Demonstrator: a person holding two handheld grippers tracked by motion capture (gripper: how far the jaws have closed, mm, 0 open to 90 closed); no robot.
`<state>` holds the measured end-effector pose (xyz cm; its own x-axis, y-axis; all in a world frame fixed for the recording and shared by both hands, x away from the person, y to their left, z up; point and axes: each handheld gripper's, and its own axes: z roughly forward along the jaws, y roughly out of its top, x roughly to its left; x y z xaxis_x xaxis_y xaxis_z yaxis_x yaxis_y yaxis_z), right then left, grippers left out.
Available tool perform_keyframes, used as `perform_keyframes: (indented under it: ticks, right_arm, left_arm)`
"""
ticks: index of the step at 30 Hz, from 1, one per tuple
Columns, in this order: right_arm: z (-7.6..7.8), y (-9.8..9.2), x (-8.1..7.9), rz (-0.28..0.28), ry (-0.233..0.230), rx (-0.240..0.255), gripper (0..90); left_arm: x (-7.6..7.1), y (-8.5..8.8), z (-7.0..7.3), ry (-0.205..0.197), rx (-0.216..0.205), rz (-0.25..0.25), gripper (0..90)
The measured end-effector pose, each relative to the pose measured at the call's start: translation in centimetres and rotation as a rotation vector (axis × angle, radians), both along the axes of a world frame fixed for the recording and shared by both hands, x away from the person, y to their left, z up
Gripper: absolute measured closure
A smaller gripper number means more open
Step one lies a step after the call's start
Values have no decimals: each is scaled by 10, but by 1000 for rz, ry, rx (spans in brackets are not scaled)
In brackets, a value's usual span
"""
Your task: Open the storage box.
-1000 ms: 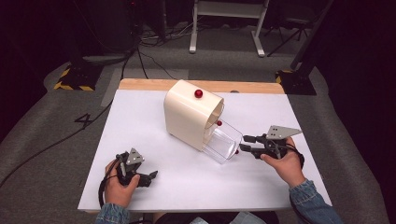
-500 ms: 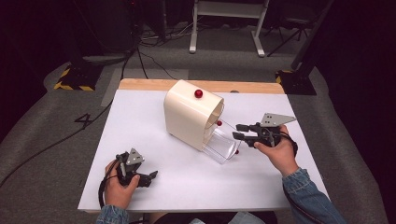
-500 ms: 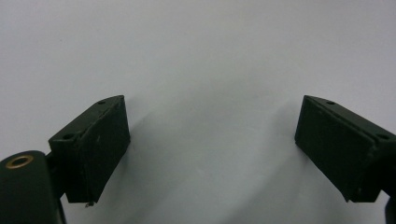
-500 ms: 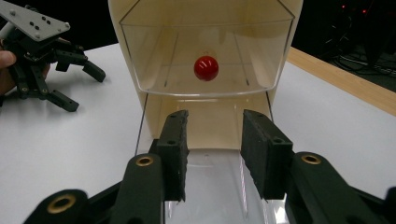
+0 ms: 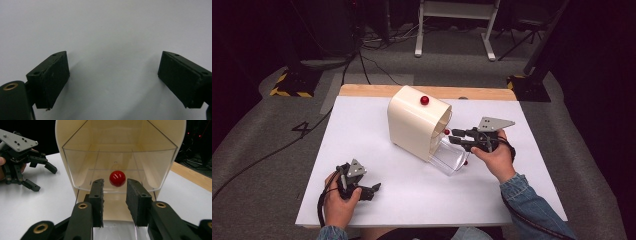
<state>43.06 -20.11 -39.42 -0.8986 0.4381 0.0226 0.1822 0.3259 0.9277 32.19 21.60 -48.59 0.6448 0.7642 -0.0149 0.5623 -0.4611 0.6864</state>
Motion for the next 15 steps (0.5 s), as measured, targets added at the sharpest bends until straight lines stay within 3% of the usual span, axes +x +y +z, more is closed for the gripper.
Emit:
perform_keyframes:
  ticks: [7, 15]
  right_arm:
    - [-4, 9, 5, -10, -8, 24, 687]
    - [-12, 10, 5, -41, -9, 91, 742]
  left_arm:
    - [0, 0, 0, -1, 1, 0, 105]
    - [0, 0, 0, -4, 5, -2, 105]
